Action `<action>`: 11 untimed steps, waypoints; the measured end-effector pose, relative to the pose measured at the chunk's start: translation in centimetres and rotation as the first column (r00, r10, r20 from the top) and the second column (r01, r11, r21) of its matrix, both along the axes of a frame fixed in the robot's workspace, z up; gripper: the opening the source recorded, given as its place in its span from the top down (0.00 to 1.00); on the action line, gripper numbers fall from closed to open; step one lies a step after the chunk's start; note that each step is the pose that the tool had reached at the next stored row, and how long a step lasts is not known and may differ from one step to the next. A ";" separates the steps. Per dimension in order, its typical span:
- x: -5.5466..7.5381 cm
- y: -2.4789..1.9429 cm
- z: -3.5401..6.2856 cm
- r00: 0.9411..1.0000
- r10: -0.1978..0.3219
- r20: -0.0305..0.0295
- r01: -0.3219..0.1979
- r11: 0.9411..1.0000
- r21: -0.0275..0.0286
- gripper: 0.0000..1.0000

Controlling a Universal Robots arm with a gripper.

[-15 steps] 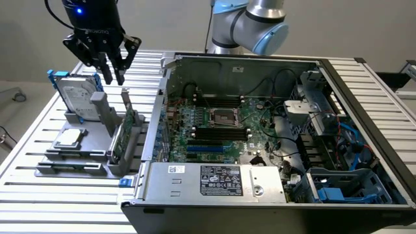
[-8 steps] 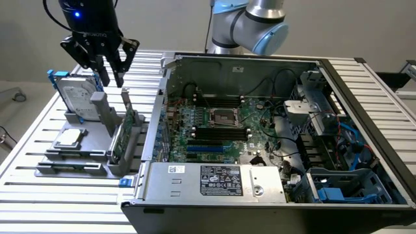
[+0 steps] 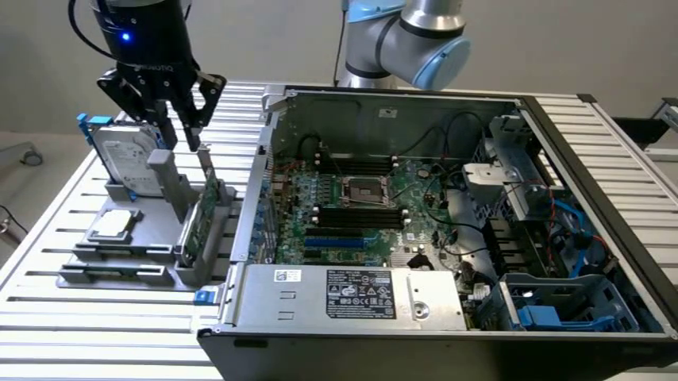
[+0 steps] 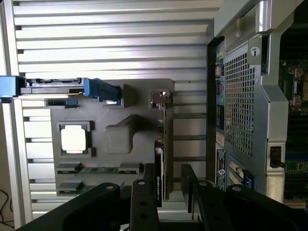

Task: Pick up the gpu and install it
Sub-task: 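Pick up the gpu and move the gpu toward the slot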

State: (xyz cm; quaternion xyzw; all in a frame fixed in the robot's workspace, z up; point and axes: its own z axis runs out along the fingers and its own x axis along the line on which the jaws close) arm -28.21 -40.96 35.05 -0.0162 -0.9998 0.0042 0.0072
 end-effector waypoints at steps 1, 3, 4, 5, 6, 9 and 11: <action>0.0 -0.04 -0.18 1.000 0.003 0.000 -0.003 1.000 0.000 0.64; -0.1 -0.10 -0.54 1.000 0.010 0.000 -0.010 1.000 0.000 0.64; -0.1 -0.13 -0.73 1.000 0.016 0.000 -0.016 1.000 0.000 0.64; -0.1 -0.15 -0.91 1.000 0.023 0.000 -0.023 1.000 0.000 0.64; -0.1 -0.17 -1.10 1.000 0.029 0.000 -0.029 1.000 0.000 0.64; -0.1 -0.25 -1.63 0.999 0.045 -0.001 -0.045 0.999 0.000 0.64; -0.2 -0.31 -1.99 0.999 0.050 -0.001 -0.050 0.999 0.000 0.64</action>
